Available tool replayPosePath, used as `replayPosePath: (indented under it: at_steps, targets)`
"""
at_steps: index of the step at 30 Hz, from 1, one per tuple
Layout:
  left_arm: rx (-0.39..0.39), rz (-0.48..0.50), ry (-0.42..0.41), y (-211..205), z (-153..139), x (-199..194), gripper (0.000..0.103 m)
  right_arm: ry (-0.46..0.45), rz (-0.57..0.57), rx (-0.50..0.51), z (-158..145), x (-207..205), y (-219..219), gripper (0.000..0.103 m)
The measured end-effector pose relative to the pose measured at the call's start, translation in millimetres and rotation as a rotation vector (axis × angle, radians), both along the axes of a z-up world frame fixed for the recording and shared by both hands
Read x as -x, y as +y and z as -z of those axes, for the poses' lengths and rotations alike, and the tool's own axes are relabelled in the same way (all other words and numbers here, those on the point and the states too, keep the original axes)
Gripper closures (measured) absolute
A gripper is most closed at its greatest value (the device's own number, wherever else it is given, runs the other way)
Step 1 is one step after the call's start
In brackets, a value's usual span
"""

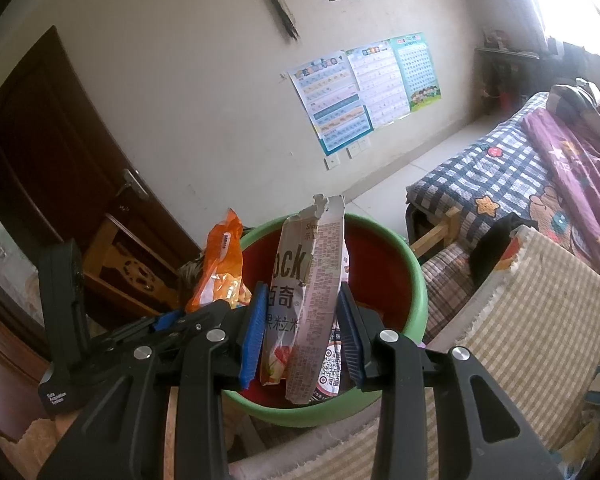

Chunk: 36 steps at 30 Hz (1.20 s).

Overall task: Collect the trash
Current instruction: 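Open both grippers to drop the orange bag and Pocky wrapper into the bucket, then move both open grippers back toward the pile of wrappers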

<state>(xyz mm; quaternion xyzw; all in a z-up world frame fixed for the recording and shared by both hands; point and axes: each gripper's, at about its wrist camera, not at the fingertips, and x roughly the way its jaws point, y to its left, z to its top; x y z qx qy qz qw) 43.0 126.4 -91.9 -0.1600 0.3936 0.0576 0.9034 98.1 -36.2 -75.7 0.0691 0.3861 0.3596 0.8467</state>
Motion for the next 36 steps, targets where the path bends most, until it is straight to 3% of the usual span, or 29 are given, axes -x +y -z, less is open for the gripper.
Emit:
replayPosePath:
  at_steps: [4,8,9,11,25,31,36]
  targets:
    - [-0.005,-0.004,0.000,0.5,0.2,-1.6,0.063,-0.008,0.001,0.000,-0.7,1.5,0.2,0.066]
    - [-0.018,-0.028,-0.029,2.5,-3.7,1.1,0.032,-0.025,0.010,-0.012,-4.2,3.7,-1.2,0.052]
    - [-0.016,-0.033,-0.039,3.5,-5.2,1.8,0.031,-0.030,0.013,-0.014,-5.3,3.1,-2.1,0.048]
    - [-0.011,-0.037,-0.047,4.7,-8.0,2.1,0.029,-0.042,0.021,-0.026,-8.1,4.2,-4.8,0.043]
    - [-0.023,0.001,-0.064,-4.2,-15.6,5.3,0.029,-0.041,0.084,-0.050,-19.5,16.6,-42.1,0.043]
    - [-0.026,0.048,-0.056,-21.0,-15.9,2.9,0.029,-0.022,0.165,-0.012,-8.9,36.7,-83.1,0.043]
    - [-0.019,0.120,-0.048,-49.6,-16.7,1.1,0.029,-0.013,0.293,0.054,2.6,49.3,-142.8,0.042]
